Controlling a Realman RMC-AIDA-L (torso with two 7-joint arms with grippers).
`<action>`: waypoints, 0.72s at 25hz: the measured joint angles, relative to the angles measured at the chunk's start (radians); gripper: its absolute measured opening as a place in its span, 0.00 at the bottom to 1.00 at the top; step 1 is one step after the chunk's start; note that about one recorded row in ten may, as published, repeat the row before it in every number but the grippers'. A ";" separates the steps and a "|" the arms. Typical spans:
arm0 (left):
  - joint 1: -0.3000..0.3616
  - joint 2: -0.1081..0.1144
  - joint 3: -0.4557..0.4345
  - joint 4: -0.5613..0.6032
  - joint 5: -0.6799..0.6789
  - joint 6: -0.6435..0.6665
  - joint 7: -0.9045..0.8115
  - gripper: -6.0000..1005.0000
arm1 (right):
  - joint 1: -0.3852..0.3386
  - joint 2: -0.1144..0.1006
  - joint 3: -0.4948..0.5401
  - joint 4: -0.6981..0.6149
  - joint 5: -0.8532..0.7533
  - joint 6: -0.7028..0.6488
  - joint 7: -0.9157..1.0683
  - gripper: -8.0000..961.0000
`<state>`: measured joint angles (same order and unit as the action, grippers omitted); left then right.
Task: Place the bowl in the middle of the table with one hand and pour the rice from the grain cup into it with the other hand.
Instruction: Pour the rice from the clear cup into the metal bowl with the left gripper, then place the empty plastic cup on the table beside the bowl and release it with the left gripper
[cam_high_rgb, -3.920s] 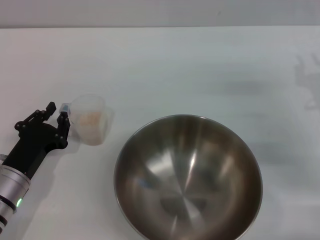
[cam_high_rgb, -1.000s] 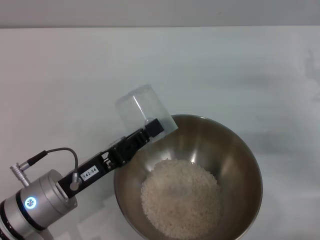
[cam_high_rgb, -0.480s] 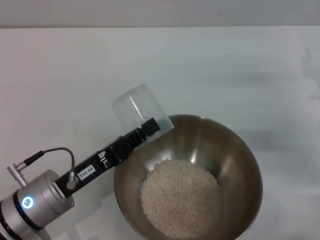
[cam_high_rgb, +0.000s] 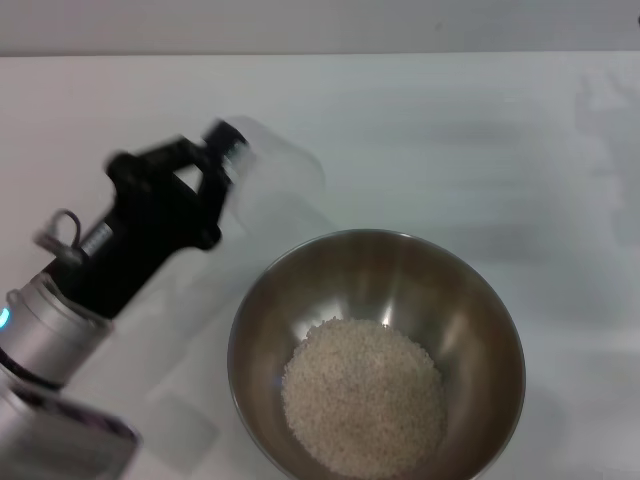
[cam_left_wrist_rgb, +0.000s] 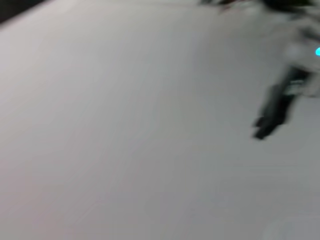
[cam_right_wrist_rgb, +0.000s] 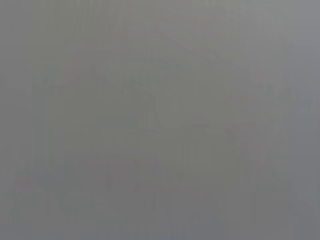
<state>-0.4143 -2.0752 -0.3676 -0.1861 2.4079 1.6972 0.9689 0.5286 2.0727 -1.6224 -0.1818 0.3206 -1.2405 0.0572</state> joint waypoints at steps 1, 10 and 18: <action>0.003 0.000 -0.023 -0.005 0.000 -0.008 -0.062 0.15 | 0.009 0.000 0.000 -0.011 0.000 0.032 0.003 0.38; 0.040 -0.002 -0.248 -0.048 0.000 -0.251 -0.697 0.16 | 0.014 0.001 -0.003 -0.048 -0.007 0.081 0.089 0.38; 0.060 -0.004 -0.359 -0.087 -0.001 -0.536 -0.954 0.17 | 0.006 0.003 -0.003 -0.049 -0.008 0.077 0.107 0.38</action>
<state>-0.3548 -2.0788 -0.7263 -0.2726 2.4068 1.1608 0.0153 0.5342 2.0757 -1.6253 -0.2303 0.3129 -1.1636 0.1647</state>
